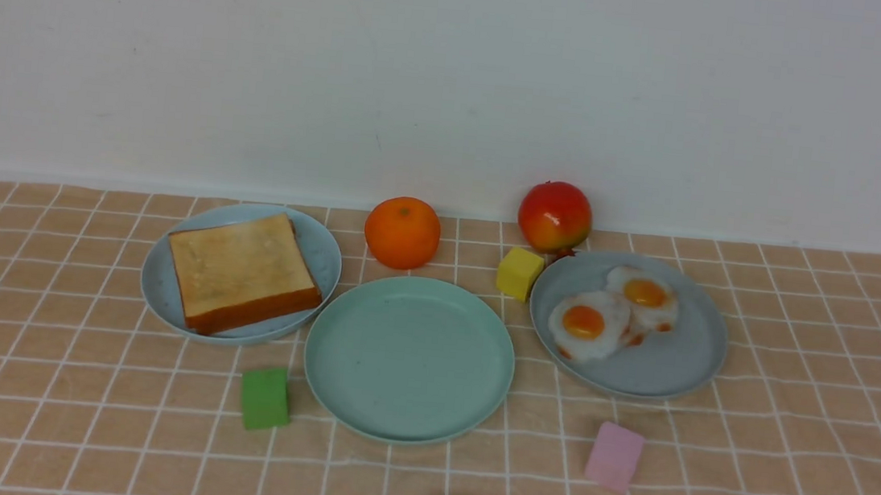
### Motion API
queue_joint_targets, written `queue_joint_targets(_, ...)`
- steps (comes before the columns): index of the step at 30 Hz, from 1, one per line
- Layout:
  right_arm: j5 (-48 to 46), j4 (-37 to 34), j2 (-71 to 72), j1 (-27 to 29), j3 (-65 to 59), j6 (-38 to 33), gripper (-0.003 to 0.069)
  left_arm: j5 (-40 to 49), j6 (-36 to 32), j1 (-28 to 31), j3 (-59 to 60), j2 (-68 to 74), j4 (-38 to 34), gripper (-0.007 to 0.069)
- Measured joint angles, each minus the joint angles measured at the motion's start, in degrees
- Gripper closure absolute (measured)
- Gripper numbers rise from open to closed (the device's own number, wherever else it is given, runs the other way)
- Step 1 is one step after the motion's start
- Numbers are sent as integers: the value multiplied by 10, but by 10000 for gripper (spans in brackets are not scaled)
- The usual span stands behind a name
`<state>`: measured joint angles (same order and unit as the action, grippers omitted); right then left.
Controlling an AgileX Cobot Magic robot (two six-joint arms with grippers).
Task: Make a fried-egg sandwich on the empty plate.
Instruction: Use the left arm to grab a slice of bread
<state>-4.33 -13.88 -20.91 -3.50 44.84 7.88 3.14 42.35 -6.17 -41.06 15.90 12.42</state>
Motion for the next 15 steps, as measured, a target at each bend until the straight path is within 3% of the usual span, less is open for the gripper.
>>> queue_joint_targets(2,-50,7,-31,0,40,-10,418,62,2,0,-42,31,-1,386)
queue_joint_targets(5,-153,27,-99,0,87,-29,418,241,2,0,-122,124,0,386)
queue_joint_targets(6,-162,29,-102,0,88,-30,418,241,2,0,-124,129,0,386)
queue_joint_targets(10,-255,45,-165,0,90,-32,418,389,-24,0,-135,217,28,386)
queue_joint_targets(15,-284,22,-194,-2,61,-32,418,460,-28,0,-138,294,11,386)
